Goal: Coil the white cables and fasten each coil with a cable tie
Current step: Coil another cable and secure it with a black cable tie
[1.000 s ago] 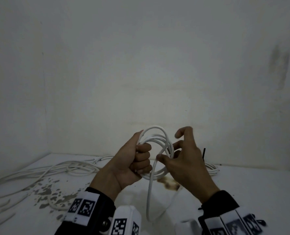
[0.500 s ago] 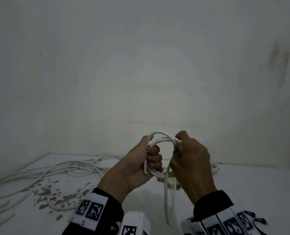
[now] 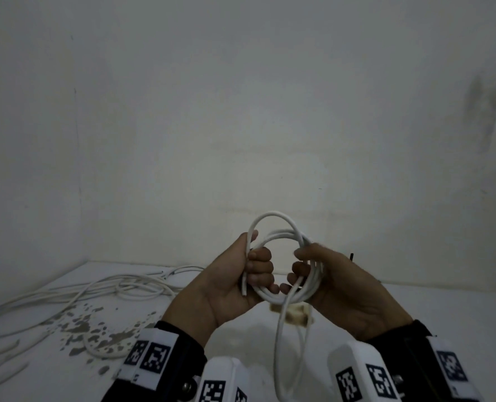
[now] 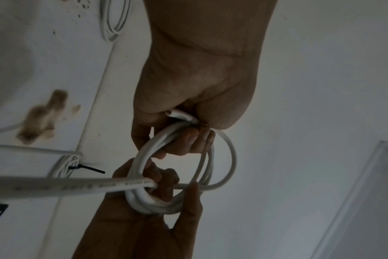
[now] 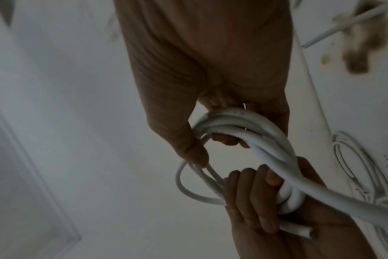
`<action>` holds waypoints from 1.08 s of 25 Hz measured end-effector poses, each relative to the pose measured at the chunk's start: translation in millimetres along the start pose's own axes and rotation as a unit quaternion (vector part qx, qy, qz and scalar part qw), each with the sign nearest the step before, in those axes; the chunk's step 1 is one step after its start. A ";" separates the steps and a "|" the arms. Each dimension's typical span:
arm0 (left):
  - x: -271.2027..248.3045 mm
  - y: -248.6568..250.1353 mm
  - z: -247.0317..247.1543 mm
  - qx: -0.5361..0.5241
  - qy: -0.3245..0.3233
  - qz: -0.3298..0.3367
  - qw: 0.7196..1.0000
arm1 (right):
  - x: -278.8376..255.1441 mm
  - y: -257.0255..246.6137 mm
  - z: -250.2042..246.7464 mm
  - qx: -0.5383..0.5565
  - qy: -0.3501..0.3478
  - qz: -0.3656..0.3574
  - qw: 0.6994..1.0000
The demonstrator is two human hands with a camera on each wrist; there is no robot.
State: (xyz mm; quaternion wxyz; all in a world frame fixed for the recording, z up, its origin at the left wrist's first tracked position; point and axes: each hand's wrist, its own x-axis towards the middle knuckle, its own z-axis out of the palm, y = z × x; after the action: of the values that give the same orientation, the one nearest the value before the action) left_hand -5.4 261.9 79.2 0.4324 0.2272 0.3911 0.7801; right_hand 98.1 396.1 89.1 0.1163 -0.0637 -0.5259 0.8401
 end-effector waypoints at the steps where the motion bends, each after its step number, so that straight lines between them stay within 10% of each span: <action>1: 0.3 0.3 -1.0 -0.004 0.000 -0.003 1.000 | 0.0 -1.0 -4.1 0.042 -0.020 0.013 0.999; 12: -0.6 3.4 -9.9 0.008 0.004 -0.007 1.000 | 8.2 1.5 -34.9 0.000 -0.100 0.002 0.995; 19: -0.3 0.1 -6.6 0.047 0.045 0.014 0.998 | -1.6 -14.1 -38.2 -0.201 0.060 -0.114 0.971; 25: -5.1 11.7 -25.6 0.045 0.096 0.033 0.994 | -15.0 -18.2 -19.1 -0.585 0.182 -0.202 0.764; 27: -8.2 16.8 -33.7 0.041 0.114 0.042 0.992 | -18.5 -19.1 -20.3 -0.502 0.098 -0.146 0.847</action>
State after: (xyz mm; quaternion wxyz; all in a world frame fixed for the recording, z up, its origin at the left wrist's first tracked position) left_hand -32.8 235.7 72.6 0.3425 0.1702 0.4596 0.8016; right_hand 123.1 416.9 97.1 0.2402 -0.1178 -0.8651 0.4243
